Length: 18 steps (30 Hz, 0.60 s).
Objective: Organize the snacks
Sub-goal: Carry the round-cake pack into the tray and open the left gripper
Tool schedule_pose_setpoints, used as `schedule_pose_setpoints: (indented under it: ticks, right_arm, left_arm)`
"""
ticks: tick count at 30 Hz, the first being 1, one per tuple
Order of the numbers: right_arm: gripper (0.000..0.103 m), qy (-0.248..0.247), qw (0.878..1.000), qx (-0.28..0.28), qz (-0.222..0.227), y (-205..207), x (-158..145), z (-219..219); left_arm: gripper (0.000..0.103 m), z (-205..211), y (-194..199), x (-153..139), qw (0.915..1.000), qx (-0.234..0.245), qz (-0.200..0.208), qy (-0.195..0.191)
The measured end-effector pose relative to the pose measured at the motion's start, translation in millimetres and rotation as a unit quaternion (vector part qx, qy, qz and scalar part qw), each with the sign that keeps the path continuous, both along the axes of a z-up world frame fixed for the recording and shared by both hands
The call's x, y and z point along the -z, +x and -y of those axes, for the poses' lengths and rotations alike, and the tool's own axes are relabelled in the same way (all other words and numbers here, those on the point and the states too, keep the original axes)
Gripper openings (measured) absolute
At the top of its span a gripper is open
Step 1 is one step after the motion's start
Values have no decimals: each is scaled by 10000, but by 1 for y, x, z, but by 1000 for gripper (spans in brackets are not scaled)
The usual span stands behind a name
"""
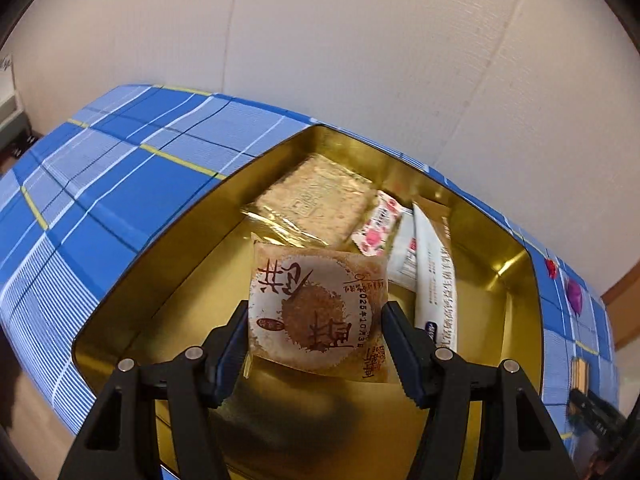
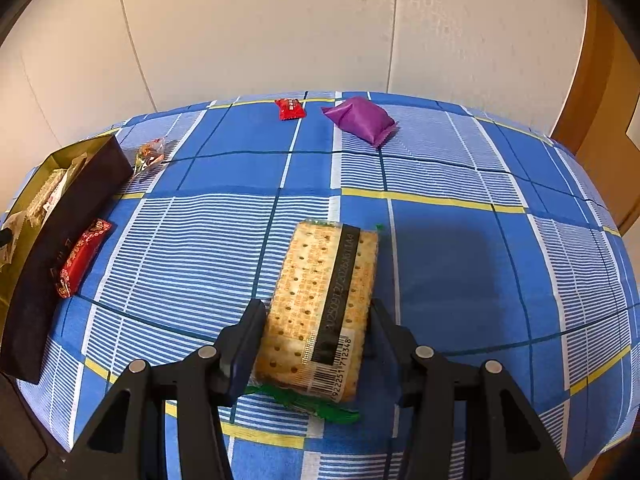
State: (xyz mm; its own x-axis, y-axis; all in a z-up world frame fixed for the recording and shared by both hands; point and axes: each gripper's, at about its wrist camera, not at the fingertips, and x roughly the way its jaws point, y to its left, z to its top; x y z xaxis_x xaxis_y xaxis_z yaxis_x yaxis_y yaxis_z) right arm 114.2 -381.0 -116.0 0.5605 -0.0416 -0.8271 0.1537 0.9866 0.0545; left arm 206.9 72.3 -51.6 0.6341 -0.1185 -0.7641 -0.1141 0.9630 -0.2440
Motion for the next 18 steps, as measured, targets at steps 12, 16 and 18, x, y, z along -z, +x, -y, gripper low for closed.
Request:
schedule_pose_setpoints:
  ticks: [12,16,18]
  right_arm:
    - [53,-9,10000,13,1,0,0,-1]
    - [53,-36,10000,13,-3,0,0,-2]
    - [53,-42,10000,13,-4,0,0,-2]
  left_arm:
    - [54,0,-2,1,9993,-184,56,317]
    - [54,13,-3,0,9985,26,124,528]
    - [54,21,-1,1,9979,235,95,597]
